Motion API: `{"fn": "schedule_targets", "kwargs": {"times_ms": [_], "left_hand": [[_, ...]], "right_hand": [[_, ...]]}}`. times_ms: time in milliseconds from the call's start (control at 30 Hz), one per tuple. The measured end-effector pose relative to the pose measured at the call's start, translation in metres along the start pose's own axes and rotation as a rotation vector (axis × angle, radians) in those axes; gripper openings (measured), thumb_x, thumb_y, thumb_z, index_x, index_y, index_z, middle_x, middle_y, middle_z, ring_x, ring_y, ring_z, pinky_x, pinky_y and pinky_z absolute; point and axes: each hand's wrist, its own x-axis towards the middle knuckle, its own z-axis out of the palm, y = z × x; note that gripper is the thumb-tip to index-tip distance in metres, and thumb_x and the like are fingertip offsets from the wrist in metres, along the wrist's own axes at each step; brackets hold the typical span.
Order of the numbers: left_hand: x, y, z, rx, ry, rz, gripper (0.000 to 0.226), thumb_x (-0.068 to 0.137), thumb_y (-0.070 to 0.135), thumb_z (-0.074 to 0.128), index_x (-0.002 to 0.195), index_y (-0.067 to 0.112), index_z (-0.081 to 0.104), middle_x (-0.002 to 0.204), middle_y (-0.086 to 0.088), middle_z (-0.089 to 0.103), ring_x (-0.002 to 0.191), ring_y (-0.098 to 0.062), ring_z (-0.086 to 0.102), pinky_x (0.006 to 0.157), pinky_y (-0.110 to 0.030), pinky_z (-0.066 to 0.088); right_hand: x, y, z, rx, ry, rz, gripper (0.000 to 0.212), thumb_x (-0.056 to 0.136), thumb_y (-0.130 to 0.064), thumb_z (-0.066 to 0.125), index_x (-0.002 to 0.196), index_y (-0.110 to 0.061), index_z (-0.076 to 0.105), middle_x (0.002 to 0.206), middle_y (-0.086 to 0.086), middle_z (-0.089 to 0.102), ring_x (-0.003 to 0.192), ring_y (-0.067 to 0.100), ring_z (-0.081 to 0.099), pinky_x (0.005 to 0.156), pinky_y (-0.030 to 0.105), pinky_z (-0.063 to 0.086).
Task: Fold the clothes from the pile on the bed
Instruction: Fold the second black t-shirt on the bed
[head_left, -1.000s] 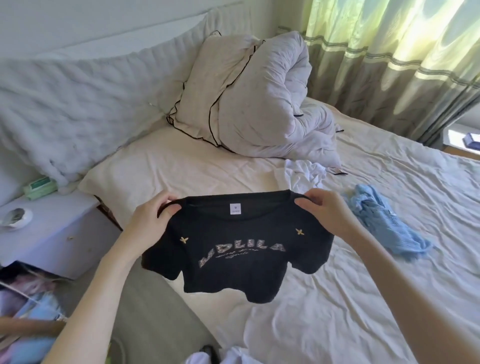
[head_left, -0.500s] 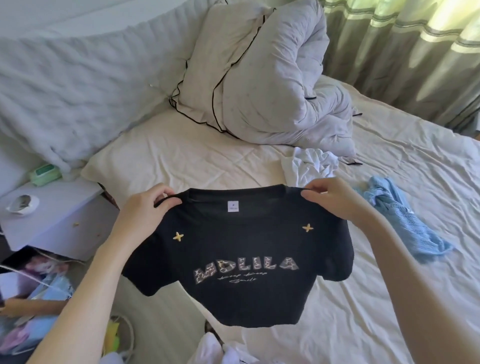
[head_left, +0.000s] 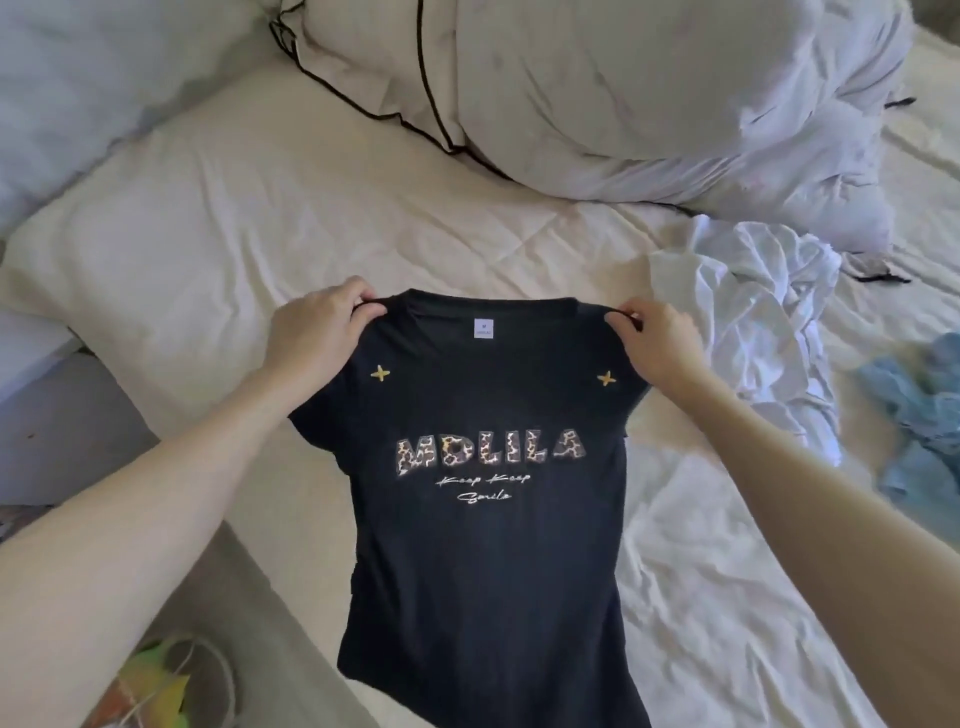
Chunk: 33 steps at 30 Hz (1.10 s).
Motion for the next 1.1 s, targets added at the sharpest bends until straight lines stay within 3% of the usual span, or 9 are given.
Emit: {"fn": "schedule_targets", "kwargs": {"times_ms": [267, 433, 567, 667, 767, 900, 1000, 1067, 1100], "left_hand": [[0.064, -0.035, 0.103, -0.042, -0.049, -0.064, 0.026, 0.094, 0.042, 0.051, 0.101, 0.018, 0.061, 0.096, -0.002, 0.069, 0.088, -0.031, 0.060, 0.068, -0.033, 0.039], [0.065, -0.063, 0.133, -0.386, -0.256, -0.264, 0.026, 0.088, 0.048, 0.058, 0.105, 0.028, 0.057, 0.085, 0.021, 0.060, 0.081, -0.003, 0.057, 0.070, -0.021, 0.040], [0.042, -0.094, 0.122, -0.708, -0.121, -0.512, 0.015, 0.095, 0.031, 0.052, 0.107, 0.022, 0.056, 0.089, 0.012, 0.062, 0.080, -0.005, 0.060, 0.061, -0.014, 0.047], [-0.001, -0.111, 0.114, -0.706, -0.096, -0.669, 0.022, 0.098, 0.022, 0.047, 0.113, 0.011, 0.059, 0.086, 0.008, 0.061, 0.071, -0.004, 0.058, 0.053, -0.007, 0.046], [-0.039, -0.112, 0.114, -0.668, -0.192, -0.691, 0.020, 0.096, 0.024, 0.051, 0.109, 0.015, 0.063, 0.085, 0.004, 0.062, 0.067, -0.006, 0.057, 0.054, -0.011, 0.047], [-0.032, -0.104, 0.116, -0.681, -0.257, -0.548, 0.029, 0.094, 0.025, 0.053, 0.124, 0.023, 0.056, 0.105, 0.006, 0.057, 0.087, -0.006, 0.055, 0.078, -0.021, 0.046], [-0.015, -0.102, 0.119, -0.586, -0.336, -0.417, 0.028, 0.092, 0.020, 0.057, 0.120, 0.017, 0.059, 0.111, -0.001, 0.042, 0.085, -0.002, 0.046, 0.085, -0.012, 0.034], [-0.009, -0.102, 0.116, -0.566, -0.382, -0.372, 0.013, 0.089, 0.019, 0.062, 0.101, 0.013, 0.063, 0.109, 0.003, 0.039, 0.083, -0.001, 0.044, 0.080, -0.006, 0.032], [-0.008, -0.104, 0.113, -0.618, -0.384, -0.375, 0.006, 0.089, 0.019, 0.063, 0.091, 0.013, 0.063, 0.107, 0.005, 0.043, 0.083, 0.000, 0.047, 0.077, -0.003, 0.034]], "right_hand": [[0.079, 0.032, 0.075, -0.088, 0.040, 0.066, 0.027, 0.094, -0.035, 0.053, 0.100, -0.014, 0.069, 0.093, 0.008, 0.067, 0.079, 0.023, 0.049, 0.068, 0.031, 0.035], [0.073, 0.030, 0.115, -0.279, 0.071, 0.074, 0.033, 0.096, -0.026, 0.046, 0.124, -0.013, 0.058, 0.130, 0.010, 0.051, 0.123, 0.031, 0.038, 0.102, 0.043, 0.023], [0.009, 0.002, 0.143, -0.242, 0.104, -0.176, 0.044, 0.094, -0.025, 0.053, 0.135, -0.010, 0.050, 0.145, 0.016, 0.041, 0.139, 0.035, 0.031, 0.113, 0.055, 0.014], [-0.046, -0.023, 0.171, -0.225, -0.038, -0.319, 0.048, 0.092, -0.029, 0.053, 0.136, -0.011, 0.050, 0.147, 0.016, 0.040, 0.138, 0.035, 0.033, 0.110, 0.061, 0.020], [-0.075, -0.035, 0.199, -0.284, -0.231, -0.332, 0.053, 0.095, -0.038, 0.042, 0.144, -0.018, 0.038, 0.154, 0.012, 0.028, 0.143, 0.033, 0.022, 0.112, 0.058, 0.015], [-0.077, -0.028, 0.214, -0.365, -0.355, -0.289, 0.062, 0.098, -0.046, 0.030, 0.151, -0.027, 0.005, 0.160, 0.003, -0.002, 0.147, 0.025, -0.006, 0.116, 0.049, -0.003], [-0.072, -0.039, 0.207, -0.330, -0.299, -0.262, 0.056, 0.095, -0.042, 0.047, 0.146, -0.022, 0.035, 0.155, 0.008, 0.026, 0.143, 0.030, 0.022, 0.113, 0.051, 0.017], [-0.055, -0.054, 0.199, -0.255, -0.128, -0.258, 0.039, 0.090, -0.035, 0.060, 0.123, -0.014, 0.060, 0.127, 0.012, 0.057, 0.116, 0.035, 0.053, 0.093, 0.049, 0.038], [-0.041, -0.062, 0.196, -0.240, -0.074, -0.262, 0.034, 0.091, -0.034, 0.060, 0.116, -0.012, 0.063, 0.116, 0.012, 0.060, 0.104, 0.034, 0.057, 0.086, 0.046, 0.040]]}}
